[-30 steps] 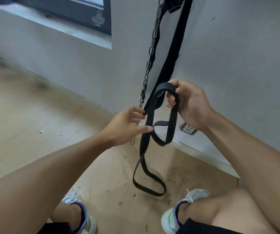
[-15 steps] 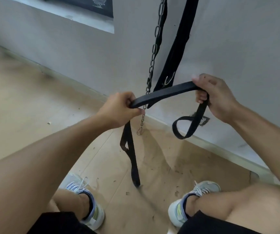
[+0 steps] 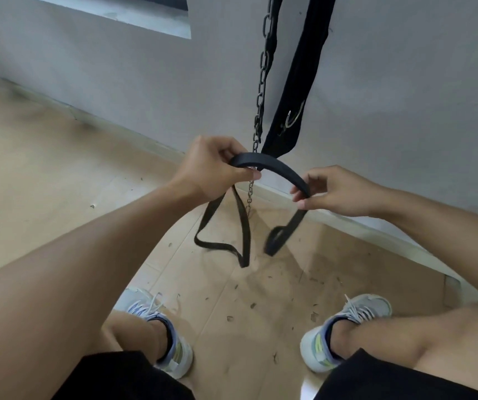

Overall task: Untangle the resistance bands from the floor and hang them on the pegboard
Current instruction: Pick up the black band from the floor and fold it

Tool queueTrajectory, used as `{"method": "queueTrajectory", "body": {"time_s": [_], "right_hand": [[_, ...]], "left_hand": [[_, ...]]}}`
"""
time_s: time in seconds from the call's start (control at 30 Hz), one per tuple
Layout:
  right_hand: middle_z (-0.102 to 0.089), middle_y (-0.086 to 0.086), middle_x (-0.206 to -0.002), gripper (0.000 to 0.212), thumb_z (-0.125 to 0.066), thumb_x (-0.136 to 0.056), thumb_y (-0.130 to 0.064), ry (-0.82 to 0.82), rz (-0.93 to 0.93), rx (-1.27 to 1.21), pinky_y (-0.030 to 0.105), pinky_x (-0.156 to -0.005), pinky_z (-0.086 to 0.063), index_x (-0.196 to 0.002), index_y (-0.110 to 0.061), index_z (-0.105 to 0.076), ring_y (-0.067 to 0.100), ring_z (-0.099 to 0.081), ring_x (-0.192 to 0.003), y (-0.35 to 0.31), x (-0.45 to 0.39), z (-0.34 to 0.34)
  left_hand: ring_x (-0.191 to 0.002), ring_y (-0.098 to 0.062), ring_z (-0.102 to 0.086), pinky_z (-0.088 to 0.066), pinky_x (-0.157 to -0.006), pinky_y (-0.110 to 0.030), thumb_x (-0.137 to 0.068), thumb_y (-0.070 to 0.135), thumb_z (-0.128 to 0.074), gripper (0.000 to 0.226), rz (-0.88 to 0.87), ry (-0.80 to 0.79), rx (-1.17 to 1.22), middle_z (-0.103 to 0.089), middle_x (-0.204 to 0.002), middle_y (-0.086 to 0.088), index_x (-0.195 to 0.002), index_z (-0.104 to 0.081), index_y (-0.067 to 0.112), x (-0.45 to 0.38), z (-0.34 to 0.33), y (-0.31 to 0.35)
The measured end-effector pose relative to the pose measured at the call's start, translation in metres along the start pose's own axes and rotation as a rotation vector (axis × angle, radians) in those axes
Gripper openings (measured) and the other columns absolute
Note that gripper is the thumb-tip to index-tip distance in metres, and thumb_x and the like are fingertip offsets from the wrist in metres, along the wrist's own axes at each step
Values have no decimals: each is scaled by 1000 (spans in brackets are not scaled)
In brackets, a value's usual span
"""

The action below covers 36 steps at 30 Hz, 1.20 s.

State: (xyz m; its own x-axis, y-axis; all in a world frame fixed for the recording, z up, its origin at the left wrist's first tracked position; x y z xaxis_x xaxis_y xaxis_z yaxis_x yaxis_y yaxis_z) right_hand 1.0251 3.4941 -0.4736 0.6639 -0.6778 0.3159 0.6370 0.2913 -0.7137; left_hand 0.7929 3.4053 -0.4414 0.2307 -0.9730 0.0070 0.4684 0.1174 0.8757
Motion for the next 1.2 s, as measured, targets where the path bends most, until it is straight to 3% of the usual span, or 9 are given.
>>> {"method": "queueTrajectory", "body": {"time_s": [0.17, 0.3, 0.4, 0.5, 0.57, 0.77, 0.87, 1.03, 1.2], "right_hand": [[-78, -5, -100, 16, -80, -90, -21, 89, 159, -97, 23, -99, -49, -104, -23, -71, 2, -72, -98, -32, -1, -17], [-76, 6, -97, 19, -78, -92, -23, 176, 220, -175, 24, -85, -56, -108, -20, -69, 15, -73, -91, -43, 0, -19], [-74, 1, -91, 18, -78, -92, -31, 245, 234, -218, 34, -78, -56, -104, -20, -70, 16, -68, -80, -50, 2, -13], [-66, -16, -77, 19, -75, -94, -35, 287, 294, -198, 18, -64, -47, -101, -17, -72, 0, -57, -66, -57, 7, -7], [-66, -21, -77, 15, -72, -96, -32, 337, 359, -198, 12, -66, -45, -102, -18, -72, -3, -59, -69, -63, 11, -5], [-66, -7, -85, 8, -62, -104, -23, 531, 490, -342, 26, -76, -57, -106, -16, -64, 9, -66, -77, -68, 21, 3], [-65, 4, -86, 8, -58, -105, -22, 553, 495, -391, 29, -78, -57, -104, -14, -61, 14, -65, -78, -62, 21, 8], [-56, -19, -67, 13, -60, -102, -27, 567, 390, -369, 36, -69, -55, -89, -25, -59, 7, -53, -64, -42, 17, 20], [-53, -16, -63, 31, -84, -79, -46, 467, 256, -255, 15, -58, -38, -81, -22, -64, 3, -45, -58, -31, 15, 26]], "left_hand": [[-55, 3, -60, -47, -59, -13, -71, 17, -92, 21, -53, 10, 19, -71, -66, 11, -77, -73, 23, 2, -6, 7], [-53, 7, -59, -44, -57, -8, -72, 14, -91, 22, -59, 15, 16, -69, -62, 15, -76, -72, 23, 1, -8, 7], [-53, 8, -59, -44, -57, -7, -71, 13, -92, 28, -62, 12, -7, -67, -60, 17, -73, -69, 29, 1, -9, 4], [-57, 7, -60, -44, -59, -7, -71, 16, -92, 28, -77, -15, -54, -69, -67, 14, -73, -68, 30, 2, -14, 2], [-63, 4, -63, -46, -61, -8, -73, 20, -91, 24, -68, -53, -73, -71, -73, 11, -76, -69, 29, 2, -18, 2], [-72, -7, -65, -50, -70, -22, -83, 22, -83, 11, 29, -104, -147, -71, -80, 6, -86, -72, 23, 2, -28, -4], [-80, -20, -73, -61, -83, -38, -80, 20, -85, 13, 34, -77, -103, -75, -85, -3, -86, -74, 19, 0, -26, -5], [-82, -20, -73, -61, -87, -38, -76, 21, -89, 19, 33, -53, -32, -76, -87, -4, -88, -75, 18, 0, -15, 2], [-70, -10, -70, -61, -78, -27, -76, 20, -89, 17, -18, -4, 53, -74, -76, 3, -83, -73, 23, 1, -8, 7]]}}
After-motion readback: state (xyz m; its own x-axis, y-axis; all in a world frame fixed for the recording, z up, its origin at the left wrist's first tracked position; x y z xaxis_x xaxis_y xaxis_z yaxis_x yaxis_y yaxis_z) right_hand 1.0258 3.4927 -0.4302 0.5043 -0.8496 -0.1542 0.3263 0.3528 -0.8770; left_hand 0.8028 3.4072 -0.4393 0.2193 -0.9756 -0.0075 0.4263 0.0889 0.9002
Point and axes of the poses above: each hand's wrist, its own x-axis away from the middle knuckle, its own z-axis out of the back of the hand, y = z × x, the point moved 2 cm from there along -x, towards the middle knuckle
